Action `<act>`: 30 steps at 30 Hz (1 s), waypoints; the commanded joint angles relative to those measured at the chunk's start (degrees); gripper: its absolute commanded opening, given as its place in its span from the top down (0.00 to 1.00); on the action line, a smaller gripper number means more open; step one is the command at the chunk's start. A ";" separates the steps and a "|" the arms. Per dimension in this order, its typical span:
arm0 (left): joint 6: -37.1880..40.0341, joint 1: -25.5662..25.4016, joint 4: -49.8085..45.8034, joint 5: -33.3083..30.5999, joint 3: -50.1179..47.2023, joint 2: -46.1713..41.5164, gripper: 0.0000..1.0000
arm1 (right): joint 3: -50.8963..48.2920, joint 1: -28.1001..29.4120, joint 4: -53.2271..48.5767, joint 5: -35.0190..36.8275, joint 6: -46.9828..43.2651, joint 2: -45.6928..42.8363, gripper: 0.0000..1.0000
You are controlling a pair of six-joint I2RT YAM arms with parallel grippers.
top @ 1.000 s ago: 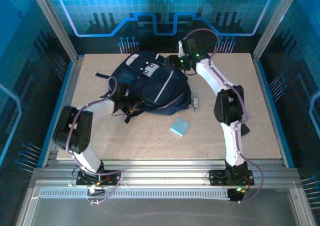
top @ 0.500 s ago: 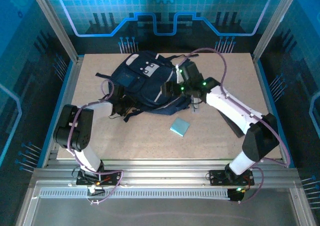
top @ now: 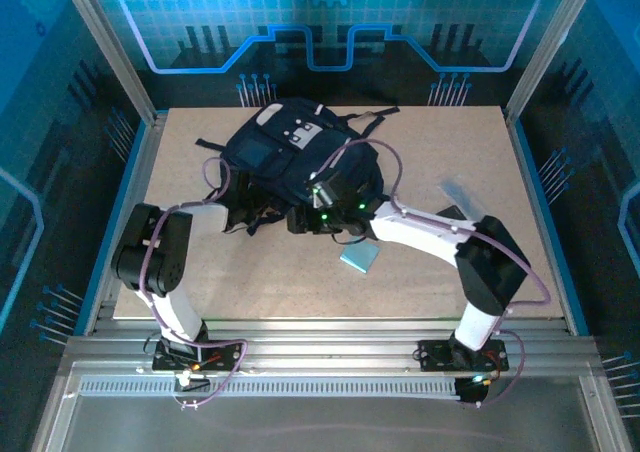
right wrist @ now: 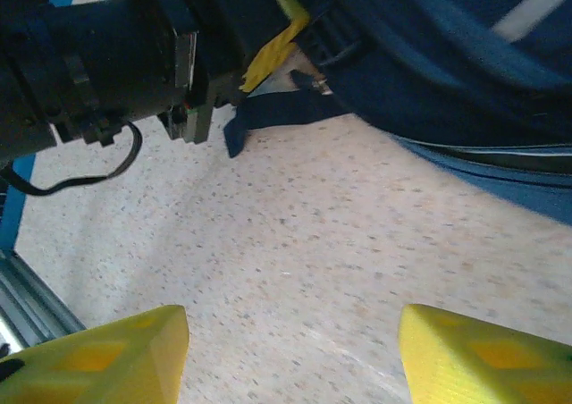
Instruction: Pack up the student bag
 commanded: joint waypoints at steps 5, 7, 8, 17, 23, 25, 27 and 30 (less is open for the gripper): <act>-7.80 -4.11 5.59 2.88 -3.89 -10.28 1.00 | -1.28 1.48 9.90 3.34 11.23 4.17 0.47; -8.28 -5.04 5.25 1.89 -4.02 -12.01 1.00 | -1.86 1.62 9.92 5.63 11.82 4.39 0.47; -8.70 -5.45 5.39 1.75 -4.02 -12.49 1.00 | -2.22 1.71 10.40 6.67 12.11 4.66 0.46; -11.51 -8.45 6.46 1.31 -3.66 -13.35 1.00 | 1.39 4.79 8.40 21.93 8.80 10.15 0.43; -12.55 -9.19 5.93 1.36 -4.32 -14.88 1.00 | 3.83 5.58 10.49 34.10 5.14 13.44 0.42; -12.82 -9.41 5.84 1.40 -4.66 -15.35 1.00 | 4.71 5.58 12.70 35.03 3.18 14.52 0.42; -12.76 -9.93 5.14 0.91 -4.69 -15.85 1.00 | 5.05 5.49 15.14 35.11 1.92 15.02 0.42; -12.61 -10.04 4.55 0.47 -4.96 -16.20 1.00 | 3.97 5.58 19.91 34.55 0.84 14.58 0.42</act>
